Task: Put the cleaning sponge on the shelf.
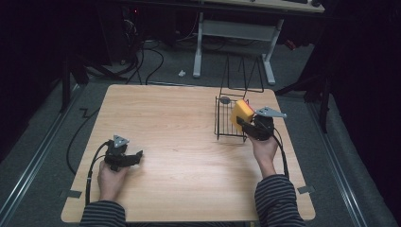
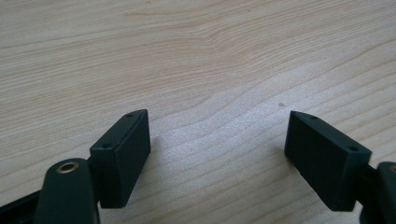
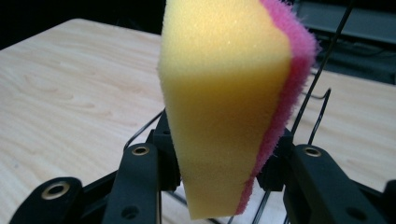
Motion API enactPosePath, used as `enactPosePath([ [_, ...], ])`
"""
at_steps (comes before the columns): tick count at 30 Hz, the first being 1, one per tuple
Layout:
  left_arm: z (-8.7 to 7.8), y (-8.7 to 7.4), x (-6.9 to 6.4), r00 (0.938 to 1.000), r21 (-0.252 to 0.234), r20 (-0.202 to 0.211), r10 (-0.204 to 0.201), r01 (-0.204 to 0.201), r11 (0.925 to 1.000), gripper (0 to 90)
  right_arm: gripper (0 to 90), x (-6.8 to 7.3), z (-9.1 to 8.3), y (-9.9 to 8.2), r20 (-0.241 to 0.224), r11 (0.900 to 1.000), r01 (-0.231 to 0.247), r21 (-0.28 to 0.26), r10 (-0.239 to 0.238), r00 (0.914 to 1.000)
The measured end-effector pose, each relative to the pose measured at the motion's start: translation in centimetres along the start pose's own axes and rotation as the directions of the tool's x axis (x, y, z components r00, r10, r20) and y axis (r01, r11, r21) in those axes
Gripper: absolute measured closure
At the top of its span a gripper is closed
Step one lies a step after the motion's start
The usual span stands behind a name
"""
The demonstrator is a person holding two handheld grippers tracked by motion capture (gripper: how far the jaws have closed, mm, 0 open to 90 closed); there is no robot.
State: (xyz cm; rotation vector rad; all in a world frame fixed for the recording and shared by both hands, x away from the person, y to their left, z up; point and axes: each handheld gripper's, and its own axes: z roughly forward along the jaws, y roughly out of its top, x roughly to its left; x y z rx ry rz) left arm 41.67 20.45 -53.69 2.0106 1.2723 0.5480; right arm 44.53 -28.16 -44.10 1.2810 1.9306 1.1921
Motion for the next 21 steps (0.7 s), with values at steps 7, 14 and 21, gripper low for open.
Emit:
enactPosePath([
  [7,0.0,0.0,0.0,1.0,0.0,0.0,0.0,0.0,1.0,23.0,60.5,0.0,1.9,0.4,0.007,0.9996,-0.007,0.027,0.007,1.0],
  [14,0.0,0.0,0.0,1.0,0.0,0.0,0.0,0.0,1.0,23.0,60.4,-0.1,3.9,0.0,0.018,0.9982,-0.023,0.056,0.022,0.9996],
  [21,0.0,0.0,0.0,1.0,0.0,0.0,0.0,0.0,1.0,23.0,60.5,0.0,5.3,-0.2,0.032,0.9965,-0.029,0.078,0.027,0.9991],
])
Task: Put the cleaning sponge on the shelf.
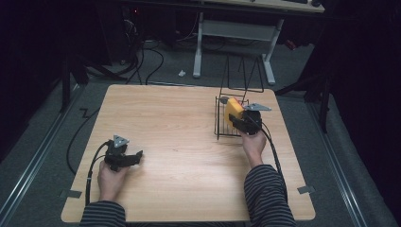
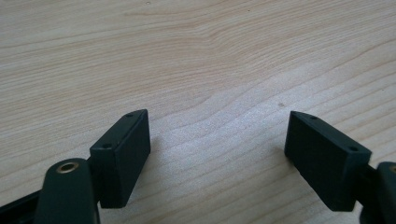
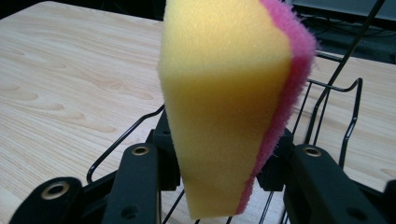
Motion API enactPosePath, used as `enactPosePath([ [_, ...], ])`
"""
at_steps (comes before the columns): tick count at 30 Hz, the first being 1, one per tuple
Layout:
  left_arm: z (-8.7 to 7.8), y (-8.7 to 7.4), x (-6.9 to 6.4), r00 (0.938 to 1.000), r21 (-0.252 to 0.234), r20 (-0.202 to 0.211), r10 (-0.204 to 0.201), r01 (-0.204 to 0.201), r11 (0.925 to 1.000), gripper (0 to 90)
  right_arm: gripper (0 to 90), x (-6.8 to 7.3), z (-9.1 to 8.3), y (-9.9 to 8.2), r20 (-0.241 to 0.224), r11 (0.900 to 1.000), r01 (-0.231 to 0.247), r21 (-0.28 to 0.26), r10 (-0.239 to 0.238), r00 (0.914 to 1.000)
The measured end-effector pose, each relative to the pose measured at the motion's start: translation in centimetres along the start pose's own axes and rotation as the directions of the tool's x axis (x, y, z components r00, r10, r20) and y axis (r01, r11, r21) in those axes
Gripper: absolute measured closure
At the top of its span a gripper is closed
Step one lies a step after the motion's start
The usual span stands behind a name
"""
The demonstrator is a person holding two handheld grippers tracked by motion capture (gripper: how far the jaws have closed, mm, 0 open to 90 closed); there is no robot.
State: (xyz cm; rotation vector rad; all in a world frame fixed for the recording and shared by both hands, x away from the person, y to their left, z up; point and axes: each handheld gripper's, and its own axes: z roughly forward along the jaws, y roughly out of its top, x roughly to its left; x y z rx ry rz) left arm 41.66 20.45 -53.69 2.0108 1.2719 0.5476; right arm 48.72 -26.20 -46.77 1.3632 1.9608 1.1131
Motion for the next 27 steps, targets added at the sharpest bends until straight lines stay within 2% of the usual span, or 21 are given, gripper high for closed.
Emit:
enactPosePath([
  [11,0.0,0.0,0.0,1.0,0.0,0.0,0.0,0.0,1.0,23.0,60.3,-0.1,1.1,-0.3,0.005,0.9996,0.003,0.029,-0.003,1.0],
  [22,0.0,0.0,0.0,1.0,0.0,0.0,0.0,0.0,1.0,23.0,58.9,-0.1,1.2,-0.4,0.002,0.9991,0.005,0.041,-0.005,1.0],
  [27,0.0,0.0,0.0,1.0,0.0,0.0,0.0,0.0,1.0,23.0,54.3,-0.3,1.3,-0.5,0.001,0.9984,0.001,0.057,-0.001,1.0],
])
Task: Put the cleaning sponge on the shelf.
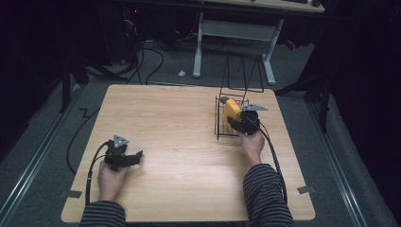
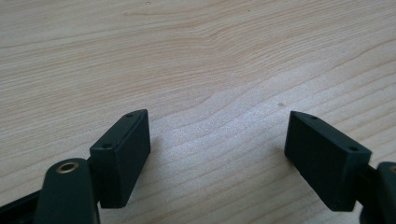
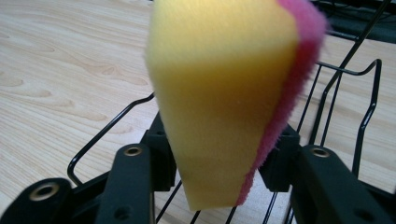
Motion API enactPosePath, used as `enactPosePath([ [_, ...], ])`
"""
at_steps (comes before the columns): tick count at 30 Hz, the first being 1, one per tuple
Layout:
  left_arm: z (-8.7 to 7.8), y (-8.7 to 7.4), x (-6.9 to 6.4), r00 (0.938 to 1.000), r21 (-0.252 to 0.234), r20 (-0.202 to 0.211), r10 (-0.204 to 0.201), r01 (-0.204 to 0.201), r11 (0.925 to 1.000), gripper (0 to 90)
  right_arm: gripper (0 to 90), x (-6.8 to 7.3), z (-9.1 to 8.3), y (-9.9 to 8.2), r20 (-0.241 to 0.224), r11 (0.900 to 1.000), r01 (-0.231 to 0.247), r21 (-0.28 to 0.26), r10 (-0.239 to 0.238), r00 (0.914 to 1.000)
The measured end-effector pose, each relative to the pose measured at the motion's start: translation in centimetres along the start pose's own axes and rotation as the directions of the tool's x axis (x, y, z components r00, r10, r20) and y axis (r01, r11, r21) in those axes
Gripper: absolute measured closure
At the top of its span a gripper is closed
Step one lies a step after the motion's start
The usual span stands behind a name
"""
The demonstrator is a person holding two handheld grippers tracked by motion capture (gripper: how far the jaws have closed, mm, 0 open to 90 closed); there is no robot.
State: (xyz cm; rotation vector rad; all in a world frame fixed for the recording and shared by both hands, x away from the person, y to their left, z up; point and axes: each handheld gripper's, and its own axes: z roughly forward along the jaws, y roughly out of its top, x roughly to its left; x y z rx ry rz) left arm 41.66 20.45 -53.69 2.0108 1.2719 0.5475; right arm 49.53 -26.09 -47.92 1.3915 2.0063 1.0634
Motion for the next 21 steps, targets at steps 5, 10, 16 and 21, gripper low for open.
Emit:
enactPosePath([
  [5,0.0,0.0,0.0,1.0,0.0,0.0,0.0,0.0,1.0,23.0,41.8,0.0,0.0,0.0,0.006,1.0,0.004,0.003,-0.004,1.0],
  [10,0.0,0.0,0.0,1.0,0.0,0.0,0.0,0.0,1.0,23.0,33.3,0.0,-0.3,0.0,0.0,0.9998,-0.017,0.004,0.017,0.9999],
  [16,0.0,0.0,0.0,1.0,0.0,0.0,0.0,0.0,1.0,23.0,29.1,-0.1,-1.0,0.2,-0.02,0.9998,-0.019,-0.001,0.019,0.9996],
  [21,0.0,0.0,0.0,1.0,0.0,0.0,0.0,0.0,1.0,23.0,26.2,-0.1,-1.7,0.2,-0.034,0.9995,-0.031,-0.005,0.03,0.999],
])
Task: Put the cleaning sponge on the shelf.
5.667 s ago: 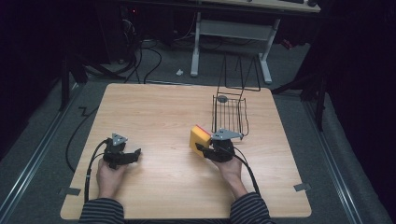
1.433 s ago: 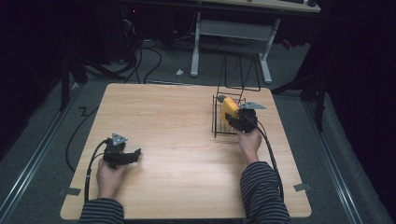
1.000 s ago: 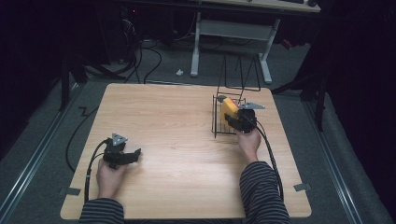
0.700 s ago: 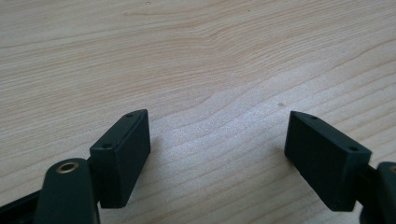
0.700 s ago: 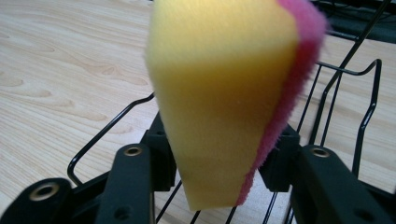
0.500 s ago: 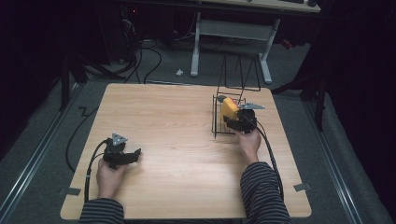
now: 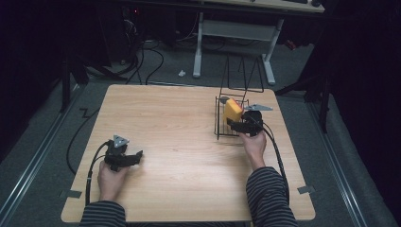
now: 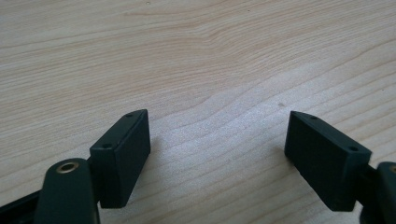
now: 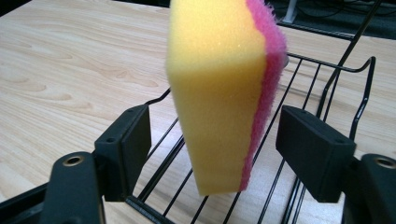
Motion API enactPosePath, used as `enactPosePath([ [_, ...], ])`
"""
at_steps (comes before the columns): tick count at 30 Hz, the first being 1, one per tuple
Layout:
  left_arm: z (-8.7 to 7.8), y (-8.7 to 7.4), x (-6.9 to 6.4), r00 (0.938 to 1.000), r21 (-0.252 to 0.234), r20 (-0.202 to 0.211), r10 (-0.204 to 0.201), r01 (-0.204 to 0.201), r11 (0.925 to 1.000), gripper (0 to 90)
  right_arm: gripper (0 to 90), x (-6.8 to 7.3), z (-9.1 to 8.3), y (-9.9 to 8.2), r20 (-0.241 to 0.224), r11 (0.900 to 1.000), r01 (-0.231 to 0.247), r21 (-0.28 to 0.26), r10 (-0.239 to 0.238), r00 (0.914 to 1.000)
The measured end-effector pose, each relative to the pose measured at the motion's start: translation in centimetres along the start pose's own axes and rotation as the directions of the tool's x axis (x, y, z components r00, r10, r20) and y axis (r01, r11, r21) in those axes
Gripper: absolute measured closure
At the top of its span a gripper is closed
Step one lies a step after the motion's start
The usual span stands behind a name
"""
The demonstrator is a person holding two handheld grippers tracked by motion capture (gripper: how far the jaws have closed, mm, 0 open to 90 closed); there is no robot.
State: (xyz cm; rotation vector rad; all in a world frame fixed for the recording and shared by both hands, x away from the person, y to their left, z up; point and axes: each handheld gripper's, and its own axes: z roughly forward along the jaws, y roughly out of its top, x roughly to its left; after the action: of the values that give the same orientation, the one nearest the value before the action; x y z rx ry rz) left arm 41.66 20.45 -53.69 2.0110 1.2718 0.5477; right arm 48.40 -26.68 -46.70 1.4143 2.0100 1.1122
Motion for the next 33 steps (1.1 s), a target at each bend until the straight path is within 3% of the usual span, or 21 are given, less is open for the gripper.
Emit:
enactPosePath([
  [7,0.0,0.0,0.0,1.0,0.0,0.0,0.0,0.0,1.0,23.0,26.5,0.2,-1.2,-0.4,0.012,0.9993,0.009,-0.036,-0.009,0.9999],
  [24,0.0,0.0,0.0,1.0,0.0,0.0,0.001,-0.001,1.0,23.0,26.0,0.6,-4.0,-0.3,-0.019,0.9981,0.015,-0.059,-0.016,0.9997],
  [27,0.0,0.0,0.0,1.0,0.0,0.0,0.001,-0.001,1.0,23.0,28.0,0.6,-4.7,-0.5,-0.016,0.9958,0.016,-0.091,-0.017,0.9997],
  [33,0.0,0.0,0.0,1.0,0.0,0.0,0.001,-0.001,1.0,23.0,28.5,0.5,-6.1,-0.6,-0.028,0.9947,0.015,-0.102,-0.018,0.9994],
])
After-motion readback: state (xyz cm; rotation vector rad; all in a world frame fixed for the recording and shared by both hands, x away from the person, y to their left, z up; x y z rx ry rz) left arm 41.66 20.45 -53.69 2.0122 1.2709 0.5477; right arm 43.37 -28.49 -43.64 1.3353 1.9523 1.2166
